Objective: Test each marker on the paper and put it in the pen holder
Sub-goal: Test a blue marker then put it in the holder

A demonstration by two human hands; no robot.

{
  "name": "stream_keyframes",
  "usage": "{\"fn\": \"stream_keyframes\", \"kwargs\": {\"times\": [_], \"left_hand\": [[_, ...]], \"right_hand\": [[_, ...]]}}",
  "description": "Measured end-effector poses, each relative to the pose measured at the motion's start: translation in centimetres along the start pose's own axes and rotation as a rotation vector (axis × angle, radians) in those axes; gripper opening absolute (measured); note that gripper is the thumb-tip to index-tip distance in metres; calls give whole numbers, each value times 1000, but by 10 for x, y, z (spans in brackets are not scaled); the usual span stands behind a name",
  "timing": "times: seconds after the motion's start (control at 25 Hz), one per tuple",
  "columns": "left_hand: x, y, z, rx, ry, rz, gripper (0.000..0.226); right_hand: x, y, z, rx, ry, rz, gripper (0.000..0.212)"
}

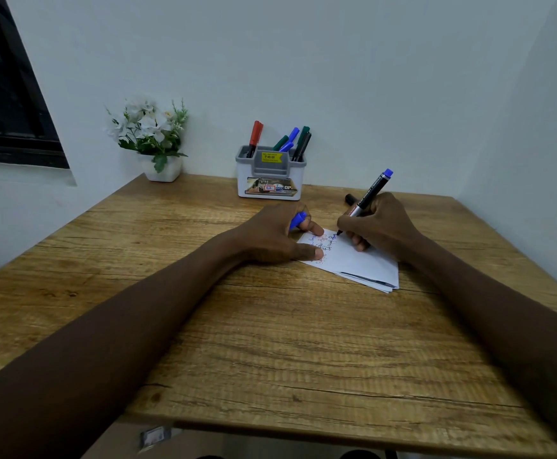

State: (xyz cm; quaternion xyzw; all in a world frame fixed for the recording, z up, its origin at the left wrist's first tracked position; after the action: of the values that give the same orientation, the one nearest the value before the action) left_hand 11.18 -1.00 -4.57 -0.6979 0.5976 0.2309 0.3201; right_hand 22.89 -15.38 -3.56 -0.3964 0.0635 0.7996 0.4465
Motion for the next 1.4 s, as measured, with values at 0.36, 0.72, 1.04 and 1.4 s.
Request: {"fn": "stream_keyframes", "kwargs": {"times": [0.36, 0.72, 1.04, 1.4], "left_hand": [[0, -2, 3, -19, -48, 11, 60], [-5, 6, -4, -13, 88, -47, 36], [-28, 8, -3, 4, 378, -272, 35], [-31, 11, 3, 30, 613, -379, 35]], "right_hand": [[-1, -2, 0, -7, -16, -35, 16], [0, -2, -1, -14, -197, -9, 13], [-1, 2, 16, -72, -328, 15, 25], [5, 2, 17, 129, -943, 140, 40]]}}
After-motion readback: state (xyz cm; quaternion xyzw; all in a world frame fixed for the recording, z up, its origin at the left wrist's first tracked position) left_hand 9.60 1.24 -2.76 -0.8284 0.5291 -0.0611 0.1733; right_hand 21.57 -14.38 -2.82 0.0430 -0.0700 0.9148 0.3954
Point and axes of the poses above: each hand's wrist, its own y-axis away from the middle knuckle, its own x-axis out of the palm, z = x × y, the point moved 8 cm from there along -y, towards the middle knuckle, and after that the axes turned 10 degrees about y, right-handed, at the moved point
